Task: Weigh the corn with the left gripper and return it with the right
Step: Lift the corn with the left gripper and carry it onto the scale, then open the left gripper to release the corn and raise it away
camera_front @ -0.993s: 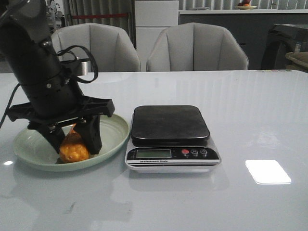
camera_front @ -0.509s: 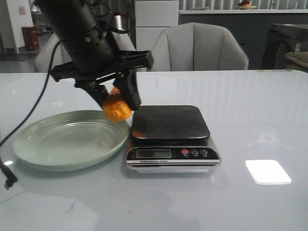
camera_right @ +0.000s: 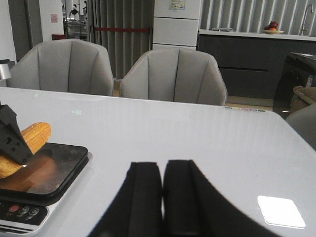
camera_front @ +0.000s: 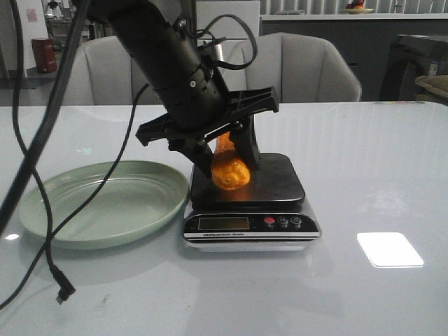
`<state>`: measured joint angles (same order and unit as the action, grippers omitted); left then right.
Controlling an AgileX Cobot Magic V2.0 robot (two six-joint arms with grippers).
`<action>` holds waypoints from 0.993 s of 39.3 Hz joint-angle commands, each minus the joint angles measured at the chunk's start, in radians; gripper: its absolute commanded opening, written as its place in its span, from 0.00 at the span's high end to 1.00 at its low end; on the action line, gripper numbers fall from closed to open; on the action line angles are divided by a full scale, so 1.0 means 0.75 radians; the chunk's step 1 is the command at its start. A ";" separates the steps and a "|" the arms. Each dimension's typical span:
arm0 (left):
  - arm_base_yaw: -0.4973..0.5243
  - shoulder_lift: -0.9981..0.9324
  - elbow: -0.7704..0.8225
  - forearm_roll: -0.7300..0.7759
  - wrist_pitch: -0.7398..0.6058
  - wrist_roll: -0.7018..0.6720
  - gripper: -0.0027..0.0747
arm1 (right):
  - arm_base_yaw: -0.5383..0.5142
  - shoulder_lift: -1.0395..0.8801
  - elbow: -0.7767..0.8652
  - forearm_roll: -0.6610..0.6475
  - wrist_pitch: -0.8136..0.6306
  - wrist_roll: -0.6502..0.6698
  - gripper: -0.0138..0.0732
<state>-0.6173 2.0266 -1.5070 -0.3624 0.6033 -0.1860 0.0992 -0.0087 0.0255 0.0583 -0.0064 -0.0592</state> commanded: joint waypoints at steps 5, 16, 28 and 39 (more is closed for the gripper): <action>-0.016 -0.070 -0.046 -0.061 -0.082 -0.008 0.25 | -0.007 -0.027 0.014 -0.011 -0.103 -0.006 0.64; -0.016 -0.114 -0.039 -0.053 0.008 0.049 0.25 | -0.007 -0.027 0.014 -0.011 -0.103 -0.006 0.64; -0.016 -0.324 0.112 -0.020 0.002 0.073 0.25 | -0.007 -0.027 0.014 -0.011 -0.103 -0.006 0.64; 0.008 -0.685 0.427 0.138 -0.114 0.081 0.25 | -0.007 -0.027 0.014 -0.011 -0.103 -0.006 0.64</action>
<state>-0.6164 1.6386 -1.2316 -0.2772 0.5992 -0.1266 0.0992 -0.0087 0.0255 0.0583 0.0000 -0.0592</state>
